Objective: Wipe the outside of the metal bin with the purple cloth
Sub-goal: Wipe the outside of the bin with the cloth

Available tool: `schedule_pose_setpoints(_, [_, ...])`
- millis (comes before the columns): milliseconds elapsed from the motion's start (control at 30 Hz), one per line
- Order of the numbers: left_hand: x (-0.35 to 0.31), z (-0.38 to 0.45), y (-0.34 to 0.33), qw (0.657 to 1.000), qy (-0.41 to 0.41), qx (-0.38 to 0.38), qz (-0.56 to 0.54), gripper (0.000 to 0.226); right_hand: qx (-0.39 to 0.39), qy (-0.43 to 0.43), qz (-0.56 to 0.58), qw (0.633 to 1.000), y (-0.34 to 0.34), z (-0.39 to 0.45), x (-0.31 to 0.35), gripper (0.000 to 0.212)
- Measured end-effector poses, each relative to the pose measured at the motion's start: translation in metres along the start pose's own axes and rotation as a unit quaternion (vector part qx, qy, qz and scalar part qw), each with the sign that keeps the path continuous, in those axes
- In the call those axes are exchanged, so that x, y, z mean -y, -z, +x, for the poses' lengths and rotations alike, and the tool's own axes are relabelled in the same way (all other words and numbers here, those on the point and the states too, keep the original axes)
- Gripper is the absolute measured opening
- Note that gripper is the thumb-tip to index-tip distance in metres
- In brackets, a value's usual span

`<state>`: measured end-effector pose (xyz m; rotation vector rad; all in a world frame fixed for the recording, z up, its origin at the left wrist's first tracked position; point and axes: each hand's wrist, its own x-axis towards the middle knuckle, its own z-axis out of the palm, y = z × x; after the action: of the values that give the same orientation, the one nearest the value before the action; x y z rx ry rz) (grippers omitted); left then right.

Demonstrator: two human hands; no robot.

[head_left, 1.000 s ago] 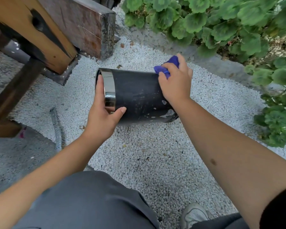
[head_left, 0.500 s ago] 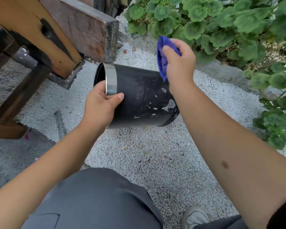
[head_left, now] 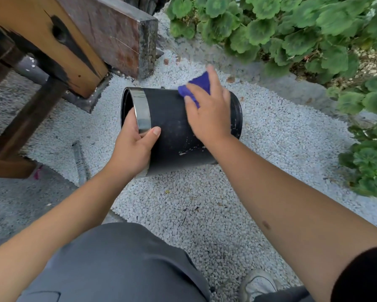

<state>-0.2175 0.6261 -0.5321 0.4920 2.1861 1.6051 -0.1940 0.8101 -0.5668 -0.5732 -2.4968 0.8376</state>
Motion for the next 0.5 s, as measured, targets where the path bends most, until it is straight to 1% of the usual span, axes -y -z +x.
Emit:
schedule_pose_setpoints(167, [-0.003,0.0,0.0,1.0,0.013,0.005,0.006,0.047,-0.006,-0.033,-0.004,0.999,0.012,-0.005,-0.046,0.03])
schedule_pose_setpoints(233, [-0.005,0.0,0.0,1.0,0.014,0.01,0.01,0.047,-0.008,-0.06,-0.006,0.998,0.014,-0.007,-0.053,0.03])
schedule_pose_setpoints(333, [-0.007,0.0,-0.001,1.0,0.013,0.015,0.019,0.047,0.014,-0.097,0.007,0.995,0.018,-0.002,-0.059,0.03])
schedule_pose_setpoints(400, [-0.007,-0.001,0.0,1.0,0.018,0.009,0.016,0.046,0.011,-0.15,0.094,0.984,0.026,0.008,-0.055,0.029])
schedule_pose_setpoints(433, [-0.006,-0.003,0.001,1.0,0.02,0.005,0.013,0.046,-0.003,-0.184,0.15,0.971,0.031,0.014,-0.051,0.027])
schedule_pose_setpoints(467, [-0.004,-0.004,0.002,1.0,0.021,0.002,0.012,0.046,-0.02,-0.215,0.209,0.954,0.036,0.02,-0.045,0.024])
schedule_pose_setpoints(500, [-0.003,-0.004,0.003,1.0,0.021,0.001,0.014,0.046,-0.032,-0.243,0.28,0.928,0.042,0.025,-0.038,0.02])
